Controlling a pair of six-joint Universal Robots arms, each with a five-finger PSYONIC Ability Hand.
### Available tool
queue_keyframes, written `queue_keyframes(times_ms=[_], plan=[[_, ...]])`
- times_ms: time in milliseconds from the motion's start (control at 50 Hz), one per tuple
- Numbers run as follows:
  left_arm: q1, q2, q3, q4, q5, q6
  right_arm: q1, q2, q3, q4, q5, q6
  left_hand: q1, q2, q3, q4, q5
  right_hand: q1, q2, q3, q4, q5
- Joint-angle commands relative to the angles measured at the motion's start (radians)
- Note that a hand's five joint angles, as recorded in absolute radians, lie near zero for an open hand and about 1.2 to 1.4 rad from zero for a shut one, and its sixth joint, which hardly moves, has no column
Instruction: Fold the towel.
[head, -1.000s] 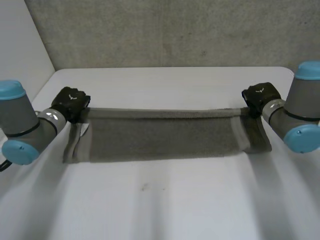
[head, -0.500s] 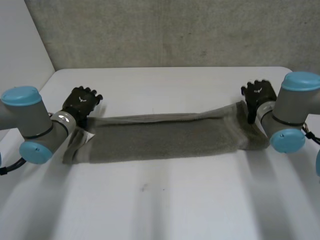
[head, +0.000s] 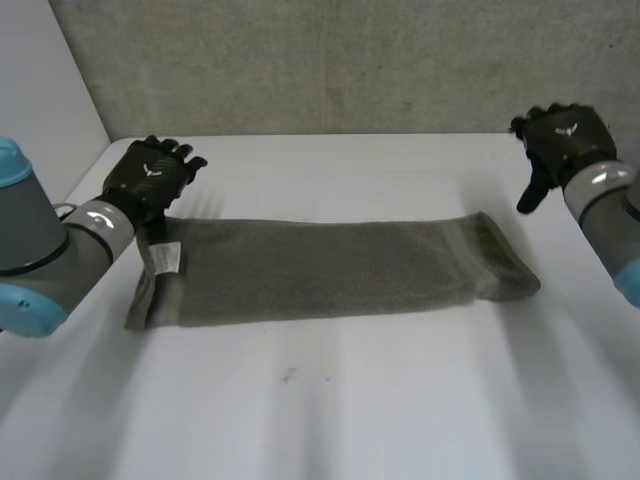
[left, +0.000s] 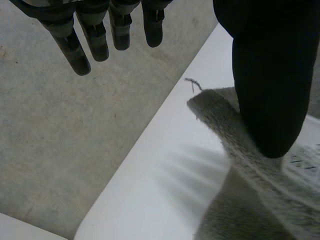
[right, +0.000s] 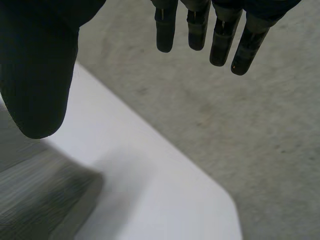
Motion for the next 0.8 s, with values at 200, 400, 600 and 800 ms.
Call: queue_keyframes(times_ms=[200,400,600,800], plan=[[0.118,0.175,-0.183,0.022,0.011,-0.312,-0.151,-0.052,0.355,-0.055,-0.194,-0.07,0.003,0.009,0.009,0.006,-0.024,0.086,0.07,0.088,0.07,0.059],[0.141,0.058,-0.135,0.105,0.002,-0.195,-0.17,0.048,0.357,-0.143,-0.239,-0.073,0.002,0.008,0.008,0.006,-0.025,0.118,0.103,0.121,0.102,0.091],[0.121,0.067,-0.198,0.076,0.009,-0.204,-0.164,0.068,0.352,-0.143,-0.236,-0.076,0.011,0.018,0.017,0.015,-0.015,0.135,0.12,0.138,0.12,0.109],[0.047,0.162,-0.295,-0.05,0.101,-0.313,-0.157,0.067,0.358,-0.141,-0.236,-0.076,0.02,0.026,0.026,0.024,-0.007,0.135,0.12,0.138,0.12,0.109]])
